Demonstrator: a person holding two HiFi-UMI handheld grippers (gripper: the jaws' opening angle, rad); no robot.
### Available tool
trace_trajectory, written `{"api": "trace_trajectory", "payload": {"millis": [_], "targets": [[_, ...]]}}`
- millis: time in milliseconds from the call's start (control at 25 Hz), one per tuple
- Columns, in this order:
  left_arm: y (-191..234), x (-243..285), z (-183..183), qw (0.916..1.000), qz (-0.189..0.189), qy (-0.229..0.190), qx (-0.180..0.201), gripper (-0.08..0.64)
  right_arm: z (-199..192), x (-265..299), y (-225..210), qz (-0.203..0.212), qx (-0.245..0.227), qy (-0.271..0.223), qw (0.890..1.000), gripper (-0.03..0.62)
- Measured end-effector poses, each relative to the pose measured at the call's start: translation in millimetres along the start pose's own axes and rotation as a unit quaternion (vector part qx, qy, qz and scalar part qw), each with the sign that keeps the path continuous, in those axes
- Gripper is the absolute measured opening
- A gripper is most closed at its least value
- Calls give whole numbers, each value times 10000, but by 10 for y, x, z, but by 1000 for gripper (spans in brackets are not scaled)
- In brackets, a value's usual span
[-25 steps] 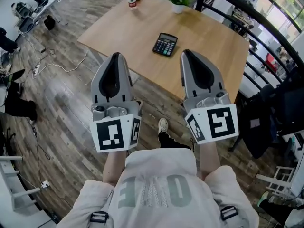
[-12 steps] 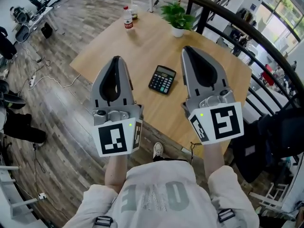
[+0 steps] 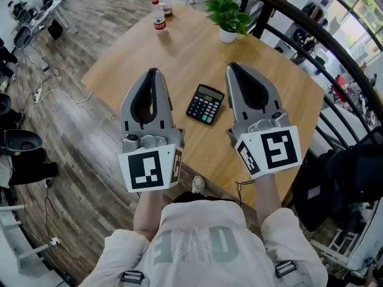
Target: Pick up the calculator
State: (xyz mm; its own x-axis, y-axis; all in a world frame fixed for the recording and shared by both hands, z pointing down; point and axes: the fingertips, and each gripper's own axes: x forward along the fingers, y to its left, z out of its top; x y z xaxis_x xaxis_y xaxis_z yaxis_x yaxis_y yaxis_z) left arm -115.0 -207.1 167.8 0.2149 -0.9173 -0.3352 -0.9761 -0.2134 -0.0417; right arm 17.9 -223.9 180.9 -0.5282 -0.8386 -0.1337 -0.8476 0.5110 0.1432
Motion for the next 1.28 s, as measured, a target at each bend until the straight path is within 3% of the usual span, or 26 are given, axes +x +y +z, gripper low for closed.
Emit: {"api": "trace_trajectory", "payload": {"millis": [360, 800, 960, 1040, 1120, 1200, 1280], "targets": [[-54, 177, -158, 9995, -272, 97, -119, 9, -176, 82, -22, -106, 173, 157, 9997, 21], [-68, 784, -426, 9972, -661, 273, -211, 9, -439, 376, -434, -501, 357, 454, 9971, 21], [-167, 1086, -556, 9914, -1213, 422, -261, 17, -496, 482, -555, -556, 350, 504, 9966, 21], [-327, 1260, -647, 9808, -1855, 504, -336, 109, -560, 498, -622, -570, 348, 582, 9961, 21], [-542, 1409, -775, 9589, -2747, 575, -414, 193, -661, 503, -698, -589, 374, 713, 9950, 21], [-767, 1526, -1005, 9244, -3723, 798, -217, 258, -766, 510, -769, -615, 439, 846, 9935, 21], [-950, 1600, -1313, 8824, -4555, 1142, 280, 288, -861, 510, -819, -625, 494, 973, 9921, 21]]}}
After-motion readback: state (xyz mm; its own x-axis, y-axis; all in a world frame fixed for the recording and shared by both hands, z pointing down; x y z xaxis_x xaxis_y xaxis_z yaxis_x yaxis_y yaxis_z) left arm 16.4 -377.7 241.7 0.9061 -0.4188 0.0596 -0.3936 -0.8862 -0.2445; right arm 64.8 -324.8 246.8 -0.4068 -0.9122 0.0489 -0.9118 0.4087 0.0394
